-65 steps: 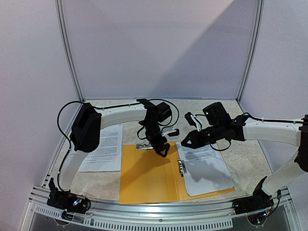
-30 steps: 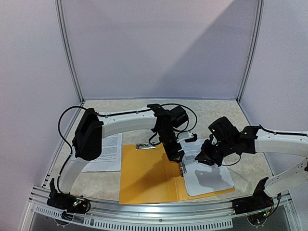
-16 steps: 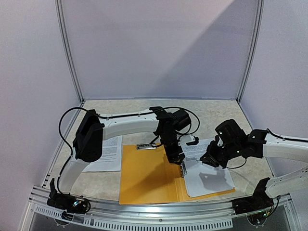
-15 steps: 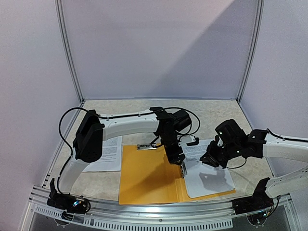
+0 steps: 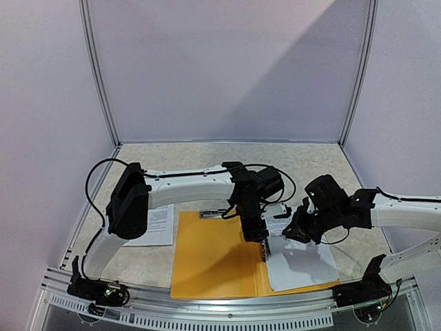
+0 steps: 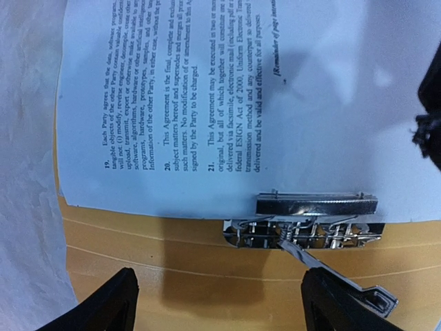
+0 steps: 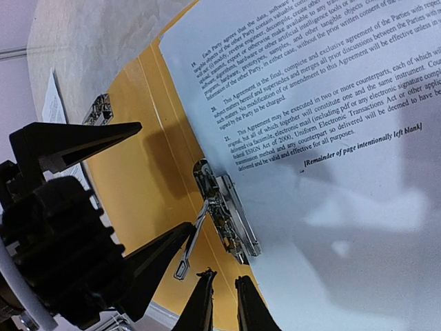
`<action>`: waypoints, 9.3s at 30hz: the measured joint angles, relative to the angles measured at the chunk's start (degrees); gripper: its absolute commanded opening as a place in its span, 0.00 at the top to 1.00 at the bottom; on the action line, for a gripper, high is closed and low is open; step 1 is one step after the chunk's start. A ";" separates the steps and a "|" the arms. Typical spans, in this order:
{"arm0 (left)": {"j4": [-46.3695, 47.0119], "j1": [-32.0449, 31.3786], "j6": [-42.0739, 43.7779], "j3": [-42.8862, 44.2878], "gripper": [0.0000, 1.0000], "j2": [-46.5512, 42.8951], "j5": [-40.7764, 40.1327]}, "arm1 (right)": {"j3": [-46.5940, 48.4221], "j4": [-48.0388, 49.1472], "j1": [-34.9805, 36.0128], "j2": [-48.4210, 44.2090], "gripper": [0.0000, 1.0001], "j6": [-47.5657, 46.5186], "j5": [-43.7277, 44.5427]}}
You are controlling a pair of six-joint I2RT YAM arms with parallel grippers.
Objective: Put the files into the folder
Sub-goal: Clamp the file in the folder with some files.
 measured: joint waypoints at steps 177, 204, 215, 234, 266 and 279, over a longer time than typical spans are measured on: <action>0.79 25.70 16.24 -16.81 0.44 -6.21 -11.19 | 27.15 4.35 15.78 31.54 0.84 -105.46 16.31; -0.26 25.73 16.26 -15.69 0.43 -5.55 -11.26 | 26.97 5.09 15.19 31.85 0.88 -106.22 16.41; -0.37 25.75 16.26 -15.54 0.42 -5.46 -11.28 | 26.60 4.57 15.15 33.35 0.91 -106.22 16.44; -0.90 25.75 16.28 -14.93 0.41 -5.07 -11.34 | 25.57 4.28 15.76 33.53 0.85 -106.75 16.37; -1.09 25.79 16.52 -14.64 0.40 -4.90 -11.39 | 26.40 5.84 16.09 33.51 0.98 -104.41 15.47; -1.42 25.81 16.72 -14.32 0.39 -4.66 -11.32 | 24.76 8.07 18.16 33.51 0.99 -101.68 16.00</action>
